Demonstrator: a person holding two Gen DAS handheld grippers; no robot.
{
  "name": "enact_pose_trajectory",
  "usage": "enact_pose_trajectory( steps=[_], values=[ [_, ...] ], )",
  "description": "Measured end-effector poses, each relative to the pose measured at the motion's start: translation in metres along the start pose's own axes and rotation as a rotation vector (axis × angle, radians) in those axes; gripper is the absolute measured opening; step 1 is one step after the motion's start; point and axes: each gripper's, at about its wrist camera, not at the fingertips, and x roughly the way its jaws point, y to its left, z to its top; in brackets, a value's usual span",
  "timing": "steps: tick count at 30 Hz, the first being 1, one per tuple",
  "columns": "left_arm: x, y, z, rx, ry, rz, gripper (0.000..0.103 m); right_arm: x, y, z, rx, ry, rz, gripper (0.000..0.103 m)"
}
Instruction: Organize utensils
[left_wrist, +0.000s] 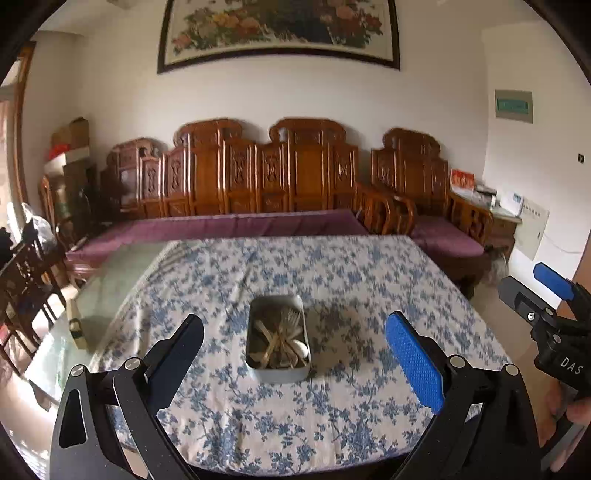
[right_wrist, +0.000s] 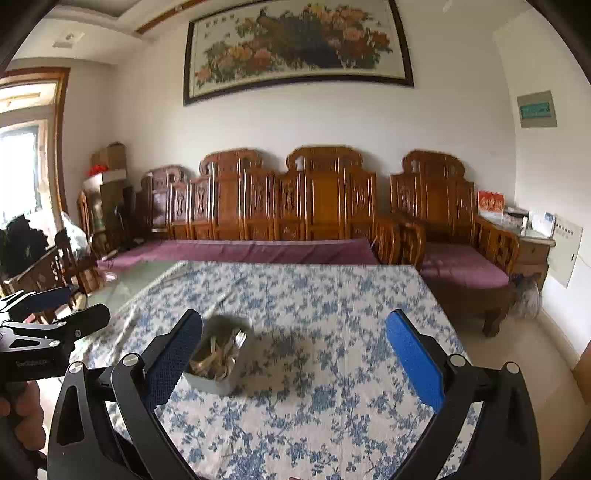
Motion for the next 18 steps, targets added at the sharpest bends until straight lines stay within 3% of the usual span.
enact_pose_trajectory(
  steps=[6, 18],
  values=[
    [-0.017, 0.002, 0.006, -0.009, -0.041, -0.005, 0.095, -0.014, 0.0, 0.009, 0.0, -0.029, -0.013, 0.1],
    [-0.019, 0.002, 0.004, -0.006, -0.044, -0.002, 0.095, -0.016, 0.001, 0.008, 0.003, -0.031, -0.015, 0.1]
  ],
)
